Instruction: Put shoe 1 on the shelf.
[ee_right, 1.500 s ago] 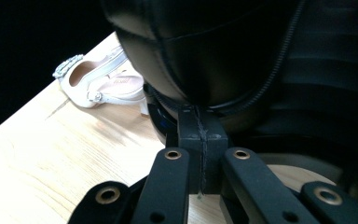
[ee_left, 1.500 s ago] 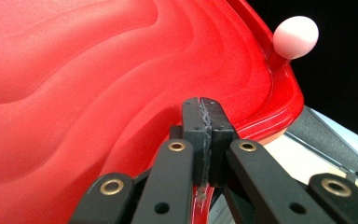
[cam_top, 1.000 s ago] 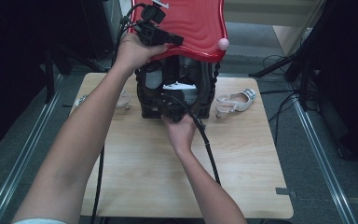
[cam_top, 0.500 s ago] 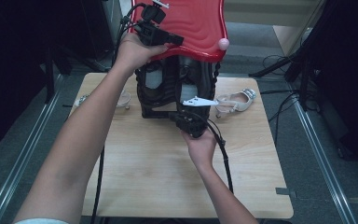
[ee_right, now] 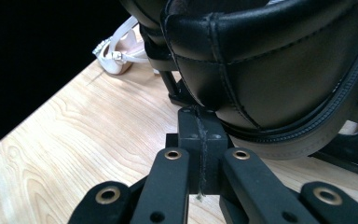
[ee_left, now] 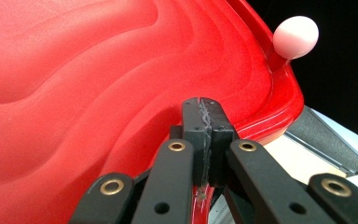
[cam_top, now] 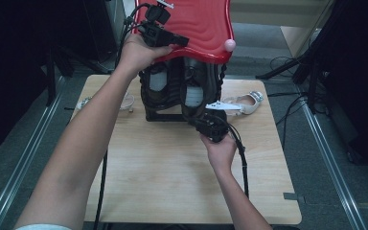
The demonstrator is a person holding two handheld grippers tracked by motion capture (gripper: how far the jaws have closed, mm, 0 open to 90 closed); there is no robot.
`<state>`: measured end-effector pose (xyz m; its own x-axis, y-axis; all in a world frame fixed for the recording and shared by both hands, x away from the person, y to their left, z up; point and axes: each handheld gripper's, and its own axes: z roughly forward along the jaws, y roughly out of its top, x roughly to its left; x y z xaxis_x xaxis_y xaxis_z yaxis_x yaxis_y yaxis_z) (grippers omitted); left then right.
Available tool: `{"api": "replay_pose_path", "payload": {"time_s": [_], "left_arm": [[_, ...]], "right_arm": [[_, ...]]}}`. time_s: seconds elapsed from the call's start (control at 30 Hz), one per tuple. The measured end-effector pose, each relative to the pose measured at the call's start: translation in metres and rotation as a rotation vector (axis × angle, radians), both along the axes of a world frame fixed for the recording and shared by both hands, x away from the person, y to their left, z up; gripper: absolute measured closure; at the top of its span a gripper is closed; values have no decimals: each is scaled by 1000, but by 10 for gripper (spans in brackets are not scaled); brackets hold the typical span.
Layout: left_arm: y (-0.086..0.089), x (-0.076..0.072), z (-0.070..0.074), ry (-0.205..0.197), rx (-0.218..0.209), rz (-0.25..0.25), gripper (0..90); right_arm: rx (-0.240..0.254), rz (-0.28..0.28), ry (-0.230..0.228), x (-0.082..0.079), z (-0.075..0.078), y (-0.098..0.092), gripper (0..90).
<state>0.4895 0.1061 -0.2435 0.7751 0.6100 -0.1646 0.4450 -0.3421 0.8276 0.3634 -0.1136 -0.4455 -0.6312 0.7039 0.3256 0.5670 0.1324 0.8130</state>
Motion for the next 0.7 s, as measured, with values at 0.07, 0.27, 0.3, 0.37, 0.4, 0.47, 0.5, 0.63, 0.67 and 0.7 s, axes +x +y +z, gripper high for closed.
{"api": "replay_pose_path", "payload": {"time_s": [0.07,0.27,0.3,0.37,0.4,0.47,0.5,0.63,0.67,0.7], "left_arm": [[0,-1,0,-1,0,0,899],[0,-2,-1,-7,-4,7,898],[0,-2,-1,-7,-7,7,898],[0,-2,-1,-9,-6,9,898],[0,-2,-1,-9,-7,9,898],[0,-2,-1,-9,-7,8,898],[0,-2,-1,-10,-7,8,898],[0,-1,-1,-10,-7,7,898],[1,-1,-1,-10,-6,6,898],[1,-1,-1,-10,-7,6,898]], "right_arm": [[13,-12,-4,1,3,-3,900],[57,-62,23,16,9,-14,900],[60,-60,28,17,9,-14,900],[49,-75,22,20,11,-14,900],[53,-77,24,21,12,-14,900],[49,-82,29,24,14,-14,900],[47,-82,28,26,14,-14,900],[36,-93,26,32,17,-14,900],[38,-97,25,34,18,-15,900],[32,-101,22,36,19,-15,900]]}}
